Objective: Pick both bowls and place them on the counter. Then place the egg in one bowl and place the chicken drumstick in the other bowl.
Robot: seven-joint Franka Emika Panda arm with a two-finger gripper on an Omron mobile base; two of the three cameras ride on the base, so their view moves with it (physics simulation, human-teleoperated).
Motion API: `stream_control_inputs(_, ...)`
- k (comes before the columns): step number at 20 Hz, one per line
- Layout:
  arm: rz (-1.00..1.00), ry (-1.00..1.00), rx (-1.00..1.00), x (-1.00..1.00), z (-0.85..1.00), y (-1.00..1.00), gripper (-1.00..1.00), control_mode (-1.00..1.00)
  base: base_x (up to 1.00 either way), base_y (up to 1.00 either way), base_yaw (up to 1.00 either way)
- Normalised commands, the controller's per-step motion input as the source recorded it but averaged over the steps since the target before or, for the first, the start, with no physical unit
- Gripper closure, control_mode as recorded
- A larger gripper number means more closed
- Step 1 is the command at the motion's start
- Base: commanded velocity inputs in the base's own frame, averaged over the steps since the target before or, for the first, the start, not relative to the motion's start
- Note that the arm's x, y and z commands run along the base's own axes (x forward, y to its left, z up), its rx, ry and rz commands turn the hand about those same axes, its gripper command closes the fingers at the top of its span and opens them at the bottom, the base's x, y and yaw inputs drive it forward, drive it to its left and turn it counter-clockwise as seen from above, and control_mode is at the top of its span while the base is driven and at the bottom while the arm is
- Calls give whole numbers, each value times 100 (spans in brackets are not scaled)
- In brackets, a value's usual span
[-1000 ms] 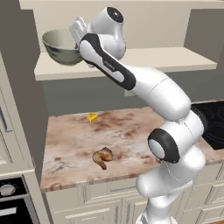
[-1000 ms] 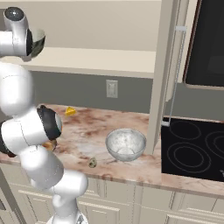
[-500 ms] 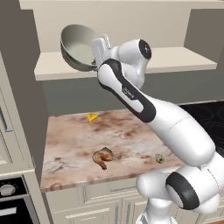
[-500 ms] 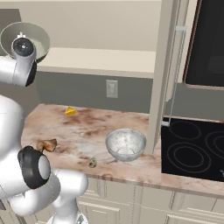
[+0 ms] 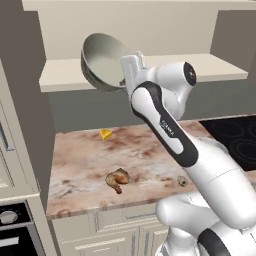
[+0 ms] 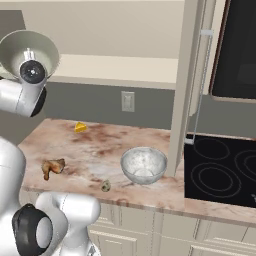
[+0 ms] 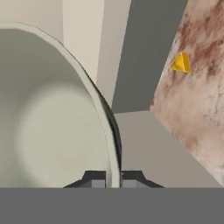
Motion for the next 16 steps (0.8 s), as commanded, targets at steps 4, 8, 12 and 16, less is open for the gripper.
stream_control_inputs(4,1,7,0,-51,-13,-35,100,-100,0,0,0)
stream_control_inputs(8,0,12,0,-37,-34,-32,100,-100,0,0,0)
stream_control_inputs(12,0,22,0,-11,-85,-29,100,-100,0,0,0)
stream_control_inputs(16,0,22,0,-13,-91,-34,100,-100,0,0,0)
